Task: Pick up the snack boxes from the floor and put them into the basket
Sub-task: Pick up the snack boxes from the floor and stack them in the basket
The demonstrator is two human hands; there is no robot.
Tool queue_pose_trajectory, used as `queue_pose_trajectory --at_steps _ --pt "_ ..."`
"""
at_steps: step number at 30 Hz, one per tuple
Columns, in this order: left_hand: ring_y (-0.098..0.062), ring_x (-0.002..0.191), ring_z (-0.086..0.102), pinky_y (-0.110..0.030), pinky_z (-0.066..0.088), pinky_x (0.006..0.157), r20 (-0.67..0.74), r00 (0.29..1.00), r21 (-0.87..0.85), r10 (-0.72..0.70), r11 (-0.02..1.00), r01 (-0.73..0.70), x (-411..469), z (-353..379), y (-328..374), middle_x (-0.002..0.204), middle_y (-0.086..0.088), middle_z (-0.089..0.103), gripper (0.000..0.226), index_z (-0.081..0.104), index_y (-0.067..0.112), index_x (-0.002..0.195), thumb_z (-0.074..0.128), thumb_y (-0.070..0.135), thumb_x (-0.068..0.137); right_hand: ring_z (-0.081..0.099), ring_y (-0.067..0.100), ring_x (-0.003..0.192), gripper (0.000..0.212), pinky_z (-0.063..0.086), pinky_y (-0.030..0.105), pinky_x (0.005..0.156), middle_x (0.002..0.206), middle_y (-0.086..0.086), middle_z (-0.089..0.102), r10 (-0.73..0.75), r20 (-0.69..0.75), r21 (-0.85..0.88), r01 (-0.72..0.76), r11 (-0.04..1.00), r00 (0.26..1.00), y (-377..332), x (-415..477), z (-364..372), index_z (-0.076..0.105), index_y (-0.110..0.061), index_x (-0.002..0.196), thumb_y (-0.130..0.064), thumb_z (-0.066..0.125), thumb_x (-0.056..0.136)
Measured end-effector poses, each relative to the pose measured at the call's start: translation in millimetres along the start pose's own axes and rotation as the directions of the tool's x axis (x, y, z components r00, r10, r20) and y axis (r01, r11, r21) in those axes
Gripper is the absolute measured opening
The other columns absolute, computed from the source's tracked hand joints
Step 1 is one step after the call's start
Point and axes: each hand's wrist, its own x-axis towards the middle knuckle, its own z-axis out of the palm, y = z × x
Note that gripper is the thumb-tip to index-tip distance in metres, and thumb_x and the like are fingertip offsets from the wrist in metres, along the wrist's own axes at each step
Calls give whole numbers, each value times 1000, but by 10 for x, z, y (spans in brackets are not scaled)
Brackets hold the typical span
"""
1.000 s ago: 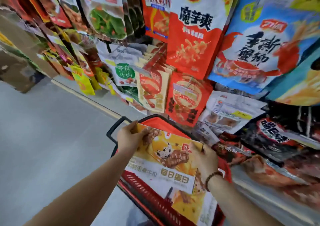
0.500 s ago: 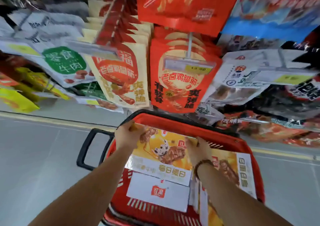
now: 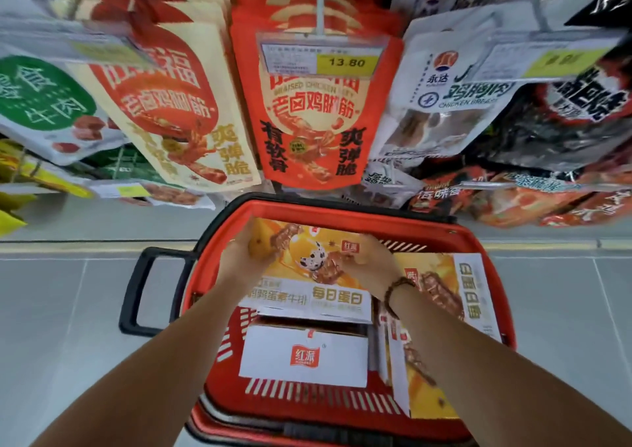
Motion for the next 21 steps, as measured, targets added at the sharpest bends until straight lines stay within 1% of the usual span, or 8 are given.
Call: queue_pose_trajectory --at_steps 2,4,10,13,15,17,19,21 --pt "-22 109 55 -24 43 80 25 999 48 25 999 -26 -117 -60 12 124 2 57 77 34 27 144 74 29 78 43 23 130 70 38 34 106 141 3 46 -58 10 19 58 998 998 -32 -159 -112 37 -16 141 -38 68 82" --pt "-24 118 52 -25 40 88 19 997 99 81 992 -82 -283 -137 127 135 -4 53 71 38 23 141 73 29 79 41 20 131 66 37 34 108 143 2 43 -132 4 -3 132 991 991 -49 -343 -291 39 -18 140 -35 68 83" --pt "-8 118 48 -12 32 90 113 906 42 408 909 -415 -1031 -268 1131 125 9 55 56 51 23 131 72 30 80 47 15 127 57 41 32 104 137 0 49 -292 -136 4 295 956 947 -31 -1167 -1248 45 -21 136 -27 68 85" --pt "-4 111 51 -10 36 91 90 812 -43 576 817 -575 -1493 -253 1830 118 12 58 49 55 32 121 76 31 77 50 13 123 53 45 32 100 132 -1 53 -305 -252 43 326 944 918 89 -1670 -1785 49 -27 131 -29 70 83" --pt "-8 107 56 -10 40 88 77 740 -78 668 744 -663 -1853 -193 2320 110 14 59 44 56 35 113 77 28 76 56 14 116 46 46 20 89 123 -1 59 -308 -354 66 352 934 883 273 -2045 -2159 53 -29 123 -26 72 80" --pt "7 103 48 3 32 80 84 659 -80 747 664 -743 -2255 -72 2801 108 24 51 41 56 35 114 74 25 79 59 13 108 48 43 7 80 115 -2 61 -311 -451 85 387 918 836 544 -2472 -2562 54 -25 123 -20 73 79" --pt "23 96 40 7 28 80 118 564 -103 817 575 -812 -2659 130 3255 111 29 48 40 57 32 116 73 26 79 60 8 103 49 43 2 77 115 -4 62 -299 -562 110 428 897 771 907 -2959 -2977 54 -27 121 -17 75 78" --pt "22 97 41 6 28 83 138 465 -141 875 482 -865 -3111 404 3716 111 26 52 40 59 30 113 76 32 77 59 -4 97 47 44 5 77 112 -6 62 -273 -661 114 453 884 699 1340 -3501 -3398 53 -31 116 -16 76 78"
